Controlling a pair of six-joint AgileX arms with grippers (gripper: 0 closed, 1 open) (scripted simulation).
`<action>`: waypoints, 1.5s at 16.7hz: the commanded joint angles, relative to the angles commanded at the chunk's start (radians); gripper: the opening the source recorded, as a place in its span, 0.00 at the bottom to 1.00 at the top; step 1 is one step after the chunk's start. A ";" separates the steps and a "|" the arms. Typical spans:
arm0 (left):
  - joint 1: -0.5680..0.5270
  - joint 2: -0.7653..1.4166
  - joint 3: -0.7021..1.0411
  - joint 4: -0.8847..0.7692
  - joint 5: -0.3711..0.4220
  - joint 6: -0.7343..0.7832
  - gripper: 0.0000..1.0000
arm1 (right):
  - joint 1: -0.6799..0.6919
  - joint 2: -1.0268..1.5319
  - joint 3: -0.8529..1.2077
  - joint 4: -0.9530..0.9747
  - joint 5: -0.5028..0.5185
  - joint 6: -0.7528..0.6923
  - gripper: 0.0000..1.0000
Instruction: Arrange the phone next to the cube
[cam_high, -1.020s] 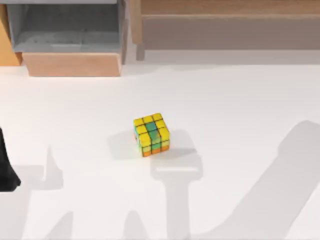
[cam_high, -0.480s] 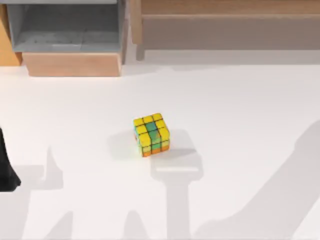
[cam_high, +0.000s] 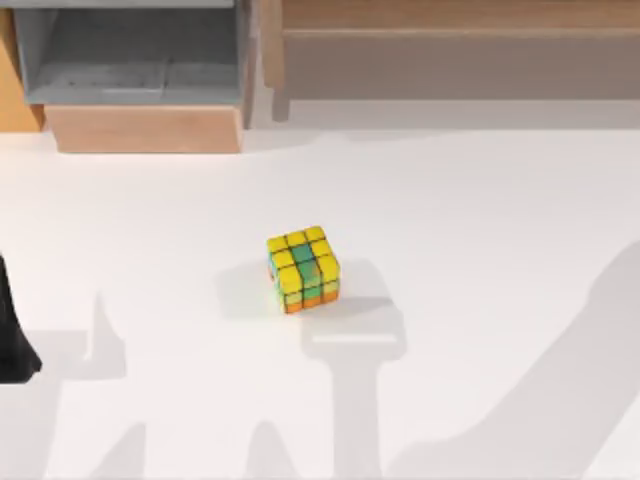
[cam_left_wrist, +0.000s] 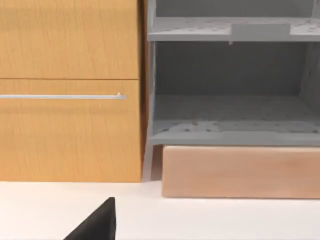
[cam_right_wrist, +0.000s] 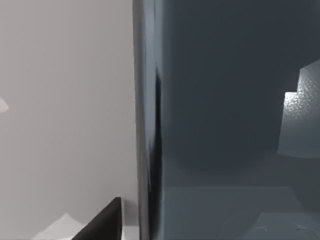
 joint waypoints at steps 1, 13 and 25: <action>0.000 0.000 0.000 0.000 0.000 0.000 1.00 | 0.000 0.000 0.000 0.000 0.000 0.000 0.62; 0.000 0.000 0.000 0.000 0.000 0.000 1.00 | 0.000 0.000 0.000 0.000 0.000 0.000 0.00; 0.000 0.000 0.000 0.000 0.000 0.000 1.00 | 0.002 -0.045 0.040 -0.078 -0.004 0.005 0.00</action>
